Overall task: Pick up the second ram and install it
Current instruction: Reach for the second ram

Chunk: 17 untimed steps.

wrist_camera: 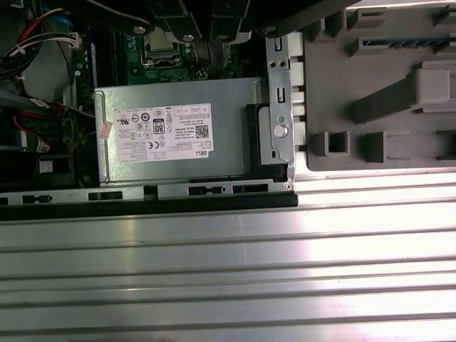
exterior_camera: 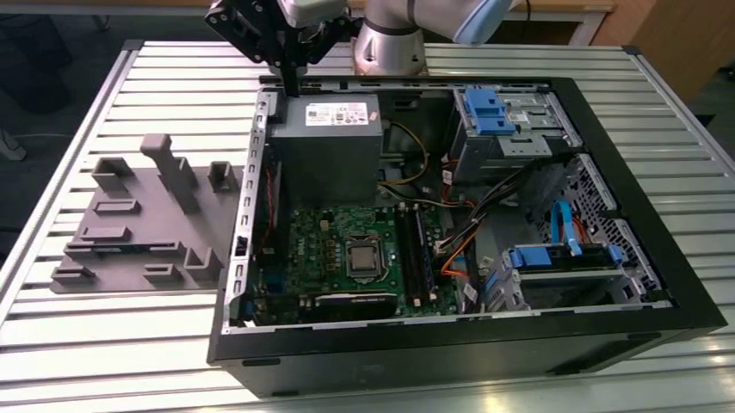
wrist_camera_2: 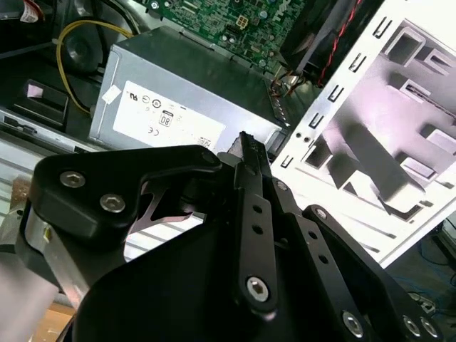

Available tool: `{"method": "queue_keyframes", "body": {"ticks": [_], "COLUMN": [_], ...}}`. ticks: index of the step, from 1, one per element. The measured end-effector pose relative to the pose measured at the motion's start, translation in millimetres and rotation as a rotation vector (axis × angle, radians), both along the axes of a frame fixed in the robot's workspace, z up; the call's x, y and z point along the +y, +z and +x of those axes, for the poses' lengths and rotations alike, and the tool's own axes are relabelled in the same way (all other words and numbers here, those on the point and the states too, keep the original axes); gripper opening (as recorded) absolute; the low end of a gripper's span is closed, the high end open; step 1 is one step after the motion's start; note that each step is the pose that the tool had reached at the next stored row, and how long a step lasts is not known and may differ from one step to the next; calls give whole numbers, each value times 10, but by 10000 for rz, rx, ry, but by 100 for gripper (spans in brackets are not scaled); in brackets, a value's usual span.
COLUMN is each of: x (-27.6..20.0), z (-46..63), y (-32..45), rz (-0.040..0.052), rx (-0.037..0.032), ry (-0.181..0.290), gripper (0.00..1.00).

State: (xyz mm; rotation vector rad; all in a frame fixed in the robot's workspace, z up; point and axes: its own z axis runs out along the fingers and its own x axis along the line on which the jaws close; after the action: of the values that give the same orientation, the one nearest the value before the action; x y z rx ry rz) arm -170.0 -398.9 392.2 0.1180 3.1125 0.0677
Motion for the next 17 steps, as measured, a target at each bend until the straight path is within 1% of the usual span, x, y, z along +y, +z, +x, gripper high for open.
{"method": "queue_keyframes", "body": {"ticks": [11,13,17], "x": [0,0,0], "z": [-123,-172,-303], "y": [-3,-4,-8], "rz": [0,-1,0], "rx": [0,0,0], "ry": [1,-1,1], "gripper": [11,11,11]}}
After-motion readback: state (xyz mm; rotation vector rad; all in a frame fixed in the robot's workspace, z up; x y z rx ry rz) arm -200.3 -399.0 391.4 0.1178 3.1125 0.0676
